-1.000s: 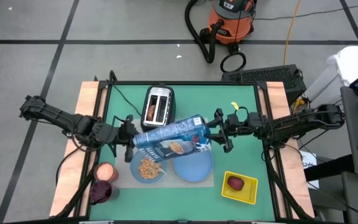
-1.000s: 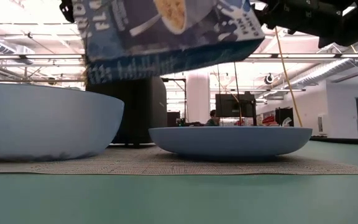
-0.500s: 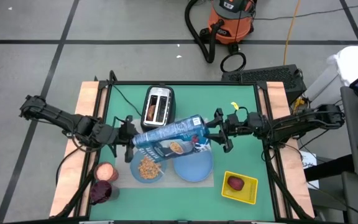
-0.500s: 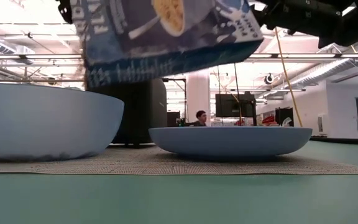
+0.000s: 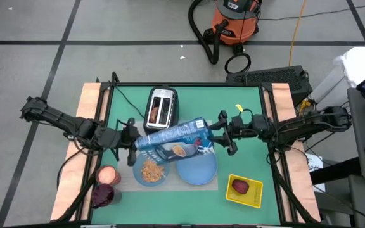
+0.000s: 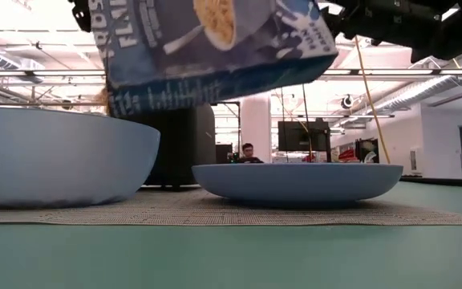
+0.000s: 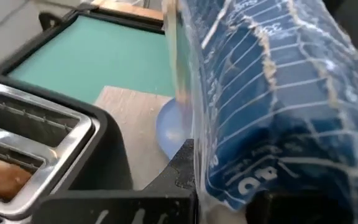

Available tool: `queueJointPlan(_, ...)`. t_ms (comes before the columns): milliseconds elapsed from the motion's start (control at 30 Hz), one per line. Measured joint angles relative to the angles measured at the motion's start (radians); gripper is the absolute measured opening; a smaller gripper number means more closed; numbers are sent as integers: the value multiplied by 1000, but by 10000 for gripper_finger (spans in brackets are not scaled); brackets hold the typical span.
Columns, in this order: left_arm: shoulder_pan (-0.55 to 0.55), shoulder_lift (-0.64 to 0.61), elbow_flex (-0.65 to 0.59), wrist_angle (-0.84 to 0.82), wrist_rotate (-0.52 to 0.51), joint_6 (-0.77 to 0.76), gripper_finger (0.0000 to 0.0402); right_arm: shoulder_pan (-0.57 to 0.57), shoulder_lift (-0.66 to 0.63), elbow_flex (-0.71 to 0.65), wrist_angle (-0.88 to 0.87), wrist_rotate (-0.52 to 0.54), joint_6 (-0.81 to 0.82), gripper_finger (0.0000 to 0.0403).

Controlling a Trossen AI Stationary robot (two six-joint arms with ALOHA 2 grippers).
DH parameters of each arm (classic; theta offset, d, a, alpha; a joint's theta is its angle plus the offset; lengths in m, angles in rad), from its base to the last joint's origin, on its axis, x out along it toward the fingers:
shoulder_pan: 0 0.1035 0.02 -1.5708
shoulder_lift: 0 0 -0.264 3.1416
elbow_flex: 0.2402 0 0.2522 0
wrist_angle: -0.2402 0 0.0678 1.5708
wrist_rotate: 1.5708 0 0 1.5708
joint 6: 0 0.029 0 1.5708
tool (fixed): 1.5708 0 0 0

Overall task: Arrange a breakfast setting
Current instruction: Pour the cereal into the blue bowl

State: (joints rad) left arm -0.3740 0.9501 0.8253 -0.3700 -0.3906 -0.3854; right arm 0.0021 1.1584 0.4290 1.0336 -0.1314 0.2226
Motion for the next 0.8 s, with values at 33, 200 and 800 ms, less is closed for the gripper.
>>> queueJointPlan(33,1,0,-1,18,7,-8,3,0,0,0,3,0,0,192)
queueJointPlan(200,-2,-3,1,-3,0,45,3,0,-1,2,6,0,0,192)
queueJointPlan(800,-2,-2,1,29,26,15,3,0,-3,2,17,0,1,192)
